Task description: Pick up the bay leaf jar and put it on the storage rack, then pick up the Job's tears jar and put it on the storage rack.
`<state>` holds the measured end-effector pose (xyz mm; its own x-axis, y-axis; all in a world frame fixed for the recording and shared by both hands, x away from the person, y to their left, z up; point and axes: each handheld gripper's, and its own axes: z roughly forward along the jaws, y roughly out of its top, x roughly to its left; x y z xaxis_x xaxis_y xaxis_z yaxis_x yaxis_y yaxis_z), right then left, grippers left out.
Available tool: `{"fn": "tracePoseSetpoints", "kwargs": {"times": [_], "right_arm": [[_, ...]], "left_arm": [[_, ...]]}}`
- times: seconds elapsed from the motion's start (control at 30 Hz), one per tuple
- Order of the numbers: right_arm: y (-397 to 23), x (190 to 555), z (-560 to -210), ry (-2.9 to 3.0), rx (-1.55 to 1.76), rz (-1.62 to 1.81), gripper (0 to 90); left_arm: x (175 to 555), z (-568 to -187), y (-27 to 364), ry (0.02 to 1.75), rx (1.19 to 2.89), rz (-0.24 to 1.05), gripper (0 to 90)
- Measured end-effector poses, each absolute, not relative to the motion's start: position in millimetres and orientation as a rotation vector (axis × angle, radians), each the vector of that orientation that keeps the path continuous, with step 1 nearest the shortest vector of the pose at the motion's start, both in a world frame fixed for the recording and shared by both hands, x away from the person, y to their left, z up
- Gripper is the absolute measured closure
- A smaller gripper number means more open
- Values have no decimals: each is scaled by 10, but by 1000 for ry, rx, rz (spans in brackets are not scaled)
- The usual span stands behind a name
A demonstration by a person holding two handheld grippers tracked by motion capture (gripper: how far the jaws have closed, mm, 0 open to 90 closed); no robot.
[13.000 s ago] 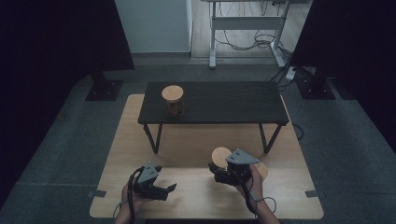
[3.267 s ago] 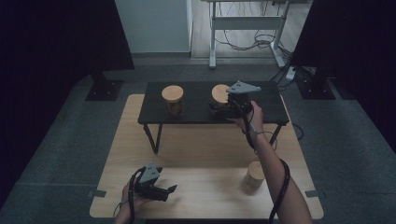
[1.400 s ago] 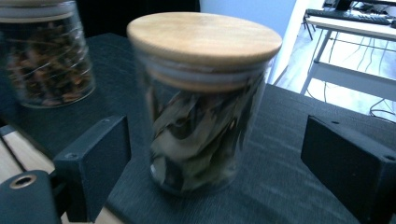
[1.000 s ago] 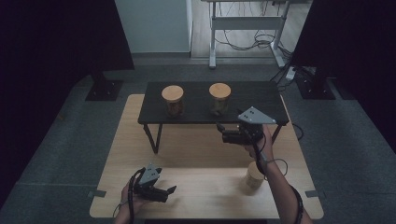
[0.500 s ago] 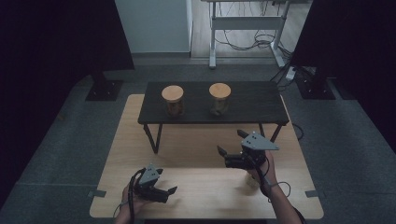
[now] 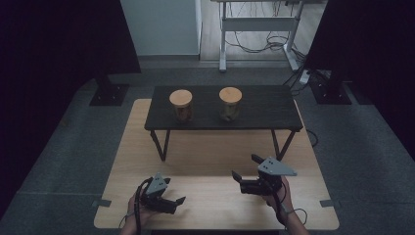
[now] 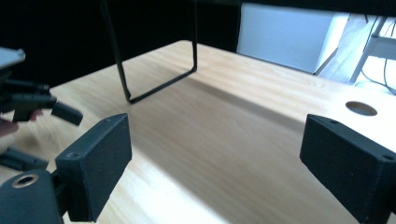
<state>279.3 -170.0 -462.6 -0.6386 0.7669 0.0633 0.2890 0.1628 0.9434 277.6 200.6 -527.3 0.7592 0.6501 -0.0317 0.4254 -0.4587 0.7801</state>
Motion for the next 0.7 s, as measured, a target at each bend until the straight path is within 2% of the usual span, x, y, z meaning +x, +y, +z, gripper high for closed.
{"fn": "tracePoseSetpoints", "kwargs": {"times": [0.27,0.7], "right_arm": [[-1680,2708,-4805,2065,1024,1461,86],[-1710,2662,-4843,2074,1034,1459,85]], "left_arm": [[2762,-5272,2017,805,2121,347,81],[2737,-5263,2054,818,2117,358,81]]}}
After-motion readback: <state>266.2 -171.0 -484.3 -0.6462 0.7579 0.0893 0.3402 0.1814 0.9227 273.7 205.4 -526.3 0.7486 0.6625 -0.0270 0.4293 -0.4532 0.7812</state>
